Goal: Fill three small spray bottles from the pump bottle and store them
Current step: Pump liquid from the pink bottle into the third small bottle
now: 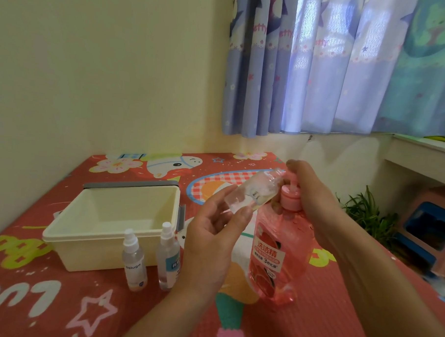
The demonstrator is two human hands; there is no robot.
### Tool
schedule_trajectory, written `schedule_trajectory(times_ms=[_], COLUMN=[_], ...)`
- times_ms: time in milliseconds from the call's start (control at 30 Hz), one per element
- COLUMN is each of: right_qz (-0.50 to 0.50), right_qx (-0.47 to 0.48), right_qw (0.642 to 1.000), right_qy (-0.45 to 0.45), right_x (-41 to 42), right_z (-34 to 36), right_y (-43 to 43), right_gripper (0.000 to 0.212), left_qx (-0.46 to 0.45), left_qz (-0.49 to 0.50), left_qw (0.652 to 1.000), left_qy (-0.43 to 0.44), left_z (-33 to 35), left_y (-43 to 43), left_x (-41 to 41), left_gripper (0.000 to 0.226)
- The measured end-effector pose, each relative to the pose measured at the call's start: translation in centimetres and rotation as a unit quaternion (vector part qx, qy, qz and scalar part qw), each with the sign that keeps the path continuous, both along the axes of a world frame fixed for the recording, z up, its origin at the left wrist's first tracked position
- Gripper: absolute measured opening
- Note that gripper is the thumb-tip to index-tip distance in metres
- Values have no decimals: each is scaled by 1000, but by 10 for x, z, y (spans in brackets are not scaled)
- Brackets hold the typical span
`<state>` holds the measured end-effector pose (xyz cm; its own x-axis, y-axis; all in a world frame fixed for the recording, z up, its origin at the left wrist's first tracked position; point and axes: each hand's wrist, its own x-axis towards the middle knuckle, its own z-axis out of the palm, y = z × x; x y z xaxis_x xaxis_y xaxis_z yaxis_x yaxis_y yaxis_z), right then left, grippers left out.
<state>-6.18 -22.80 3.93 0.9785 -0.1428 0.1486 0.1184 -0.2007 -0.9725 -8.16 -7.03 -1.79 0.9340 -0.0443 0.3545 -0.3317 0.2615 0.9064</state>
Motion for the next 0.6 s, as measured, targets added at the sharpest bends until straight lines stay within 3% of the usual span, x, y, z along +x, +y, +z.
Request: schedule_trajectory(times_ms=[233, 600], right_qz=[3, 2], right_qx=[1, 6], right_qw=[1000, 1000], right_qy=[2, 6], right_x=[0, -1], right_z=[0, 0], right_y=[0, 0], right_gripper=[59, 58], left_qx=[1, -9], left_qz=[5, -2], left_qw=[1000, 1000], left_qy=[10, 5], left_z=[0, 1], left_y=[0, -1], left_x=[0, -1], left_gripper=[38, 44])
